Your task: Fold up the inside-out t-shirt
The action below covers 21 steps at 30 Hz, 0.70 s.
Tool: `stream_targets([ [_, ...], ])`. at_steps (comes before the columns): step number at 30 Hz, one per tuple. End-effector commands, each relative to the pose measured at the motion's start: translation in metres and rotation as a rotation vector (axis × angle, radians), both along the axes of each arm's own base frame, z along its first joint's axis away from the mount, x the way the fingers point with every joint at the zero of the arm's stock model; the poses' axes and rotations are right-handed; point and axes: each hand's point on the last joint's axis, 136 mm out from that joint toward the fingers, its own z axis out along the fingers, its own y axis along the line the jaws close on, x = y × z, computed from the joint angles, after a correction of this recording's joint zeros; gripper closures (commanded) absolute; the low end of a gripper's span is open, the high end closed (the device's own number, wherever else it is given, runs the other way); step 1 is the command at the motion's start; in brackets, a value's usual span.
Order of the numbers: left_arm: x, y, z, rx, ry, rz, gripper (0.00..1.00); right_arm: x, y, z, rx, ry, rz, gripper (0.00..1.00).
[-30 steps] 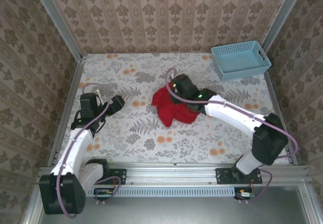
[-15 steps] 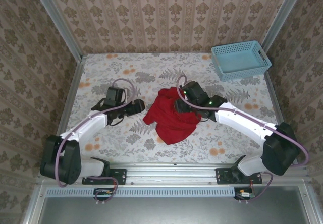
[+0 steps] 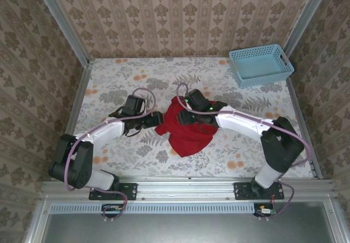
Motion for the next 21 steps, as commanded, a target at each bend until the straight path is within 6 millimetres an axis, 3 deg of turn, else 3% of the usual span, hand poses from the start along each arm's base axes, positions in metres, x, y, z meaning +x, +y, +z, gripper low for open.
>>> stream_targets([
  [1, 0.007, -0.004, 0.007, -0.014, -0.024, 0.010, 0.18, 0.016, 0.001, 0.009, -0.045, -0.029, -0.029, 0.60],
  [5, 0.007, -0.007, 0.007, -0.026, -0.026, -0.007, 0.19, 0.021, -0.016, 0.032, -0.102, -0.099, -0.081, 0.96],
  [6, 0.002, -0.016, 0.007, -0.029, -0.027, -0.042, 0.19, 0.020, -0.023, 0.042, -0.113, -0.123, -0.092, 1.00],
  [11, -0.002, -0.038, 0.010, -0.029, -0.049, -0.119, 0.20, 0.003, -0.062, 0.091, -0.080, -0.252, -0.171, 1.00],
  [14, -0.003, -0.053, 0.013, -0.035, -0.070, -0.159, 0.18, -0.009, -0.090, 0.102, -0.046, -0.275, -0.235, 1.00],
  [17, -0.003, -0.065, 0.010, -0.024, -0.074, -0.192, 0.17, -0.020, -0.118, 0.089, 0.006, -0.233, -0.322, 1.00],
  [21, -0.001, -0.084, -0.002, -0.028, -0.053, -0.227, 0.18, -0.029, -0.139, 0.062, 0.092, -0.152, -0.386, 1.00],
])
